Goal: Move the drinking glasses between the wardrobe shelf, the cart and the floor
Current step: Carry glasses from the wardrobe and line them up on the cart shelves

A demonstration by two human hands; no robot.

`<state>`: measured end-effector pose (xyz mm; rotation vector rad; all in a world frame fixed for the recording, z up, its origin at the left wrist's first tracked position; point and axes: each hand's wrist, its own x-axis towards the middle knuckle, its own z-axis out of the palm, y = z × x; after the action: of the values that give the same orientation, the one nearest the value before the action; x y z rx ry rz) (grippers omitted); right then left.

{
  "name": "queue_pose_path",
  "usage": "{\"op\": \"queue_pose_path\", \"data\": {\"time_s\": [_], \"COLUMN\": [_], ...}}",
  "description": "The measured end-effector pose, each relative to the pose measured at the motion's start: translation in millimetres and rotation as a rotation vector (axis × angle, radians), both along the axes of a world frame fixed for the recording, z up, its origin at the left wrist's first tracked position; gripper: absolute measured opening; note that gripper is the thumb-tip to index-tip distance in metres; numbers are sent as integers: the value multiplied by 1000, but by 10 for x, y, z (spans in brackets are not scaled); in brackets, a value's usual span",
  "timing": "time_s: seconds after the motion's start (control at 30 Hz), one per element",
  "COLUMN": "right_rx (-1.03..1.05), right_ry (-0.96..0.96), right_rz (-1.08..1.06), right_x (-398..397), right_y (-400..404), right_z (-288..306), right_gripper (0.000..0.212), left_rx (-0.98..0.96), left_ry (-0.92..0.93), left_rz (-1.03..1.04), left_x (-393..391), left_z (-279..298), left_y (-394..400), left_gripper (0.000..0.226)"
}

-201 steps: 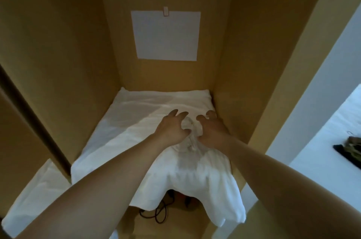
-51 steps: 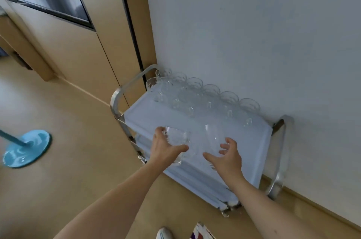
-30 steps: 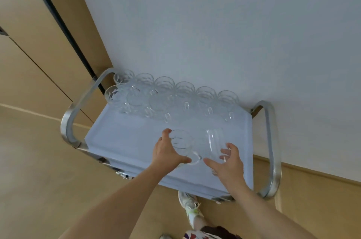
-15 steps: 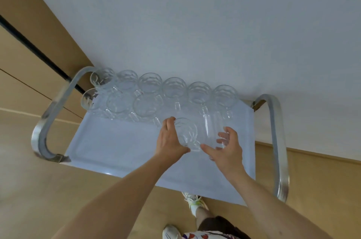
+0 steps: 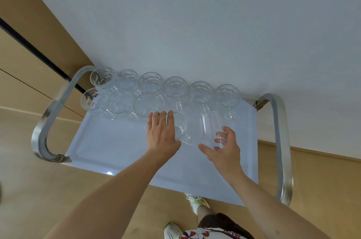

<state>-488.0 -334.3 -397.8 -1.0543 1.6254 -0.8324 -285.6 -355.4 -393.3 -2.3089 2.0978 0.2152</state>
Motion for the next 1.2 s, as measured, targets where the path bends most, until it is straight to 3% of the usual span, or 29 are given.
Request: {"op": "queue_pose_path", "data": {"time_s": [0.73,1.2], "right_rx": [-23,-15], "right_ry": [-5,-82], "right_rz": [19,-3], "right_x": [67,354], "right_y": [-97,-402], "right_z": [-17,-11], "right_gripper": [87,94], "left_rx": [-31,34], "left_ry": [-62,-26], "left_rz": [50,-32], "left_x": [79,216], "left_z": [-46,-1], "left_y": [-441,-477], "left_gripper": [96,113]}}
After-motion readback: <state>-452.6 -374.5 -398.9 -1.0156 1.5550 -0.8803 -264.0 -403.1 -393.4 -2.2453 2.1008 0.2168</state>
